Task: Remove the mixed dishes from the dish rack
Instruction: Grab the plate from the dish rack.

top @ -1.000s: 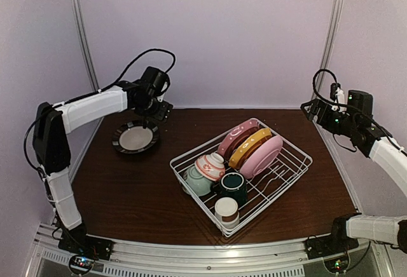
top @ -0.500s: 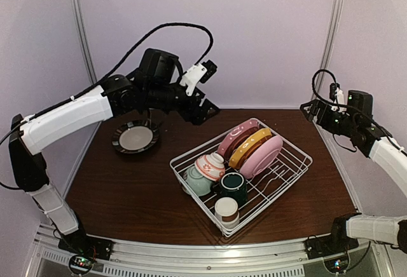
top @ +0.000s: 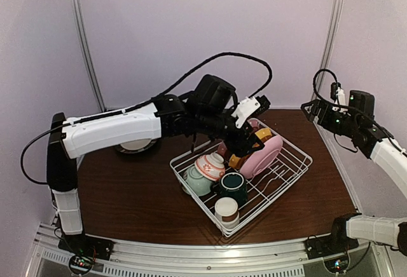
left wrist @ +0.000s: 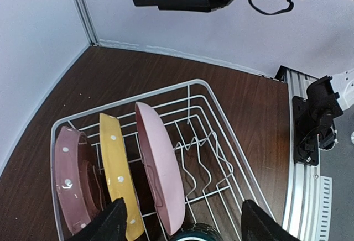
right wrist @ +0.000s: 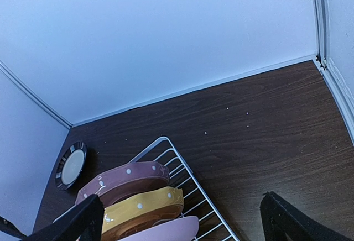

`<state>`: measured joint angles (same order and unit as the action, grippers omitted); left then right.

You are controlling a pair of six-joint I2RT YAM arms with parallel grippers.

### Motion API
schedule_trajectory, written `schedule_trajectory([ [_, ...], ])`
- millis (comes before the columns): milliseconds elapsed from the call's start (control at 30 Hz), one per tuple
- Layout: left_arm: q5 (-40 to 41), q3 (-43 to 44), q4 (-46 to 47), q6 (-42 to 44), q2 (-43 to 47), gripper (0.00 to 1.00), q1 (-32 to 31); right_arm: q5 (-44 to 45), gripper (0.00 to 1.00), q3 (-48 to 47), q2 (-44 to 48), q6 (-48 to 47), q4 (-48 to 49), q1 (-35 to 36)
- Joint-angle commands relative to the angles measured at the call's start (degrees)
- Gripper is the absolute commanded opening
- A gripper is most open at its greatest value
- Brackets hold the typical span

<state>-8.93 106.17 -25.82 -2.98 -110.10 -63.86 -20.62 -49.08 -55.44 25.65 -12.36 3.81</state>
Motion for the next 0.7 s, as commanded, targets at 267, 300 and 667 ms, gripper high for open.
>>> schedule_trajectory([
  [267,4.3,6.7,-1.7,-5.2,-11.5,0.61,-1.4,0.7,1.00,1.6,1.0,-1.1,-1.2,-0.3],
  [300,4.3,6.9,-1.6,-5.4,-12.2,0.61,-1.4,0.7,1.00,1.7,1.0,-1.1,-1.2,-0.3],
  [667,4.7,11.5,-1.5,-7.3,-19.1,0.49,-1.5,1.0,1.00,1.8,0.9,-1.2,-1.2,-0.3],
])
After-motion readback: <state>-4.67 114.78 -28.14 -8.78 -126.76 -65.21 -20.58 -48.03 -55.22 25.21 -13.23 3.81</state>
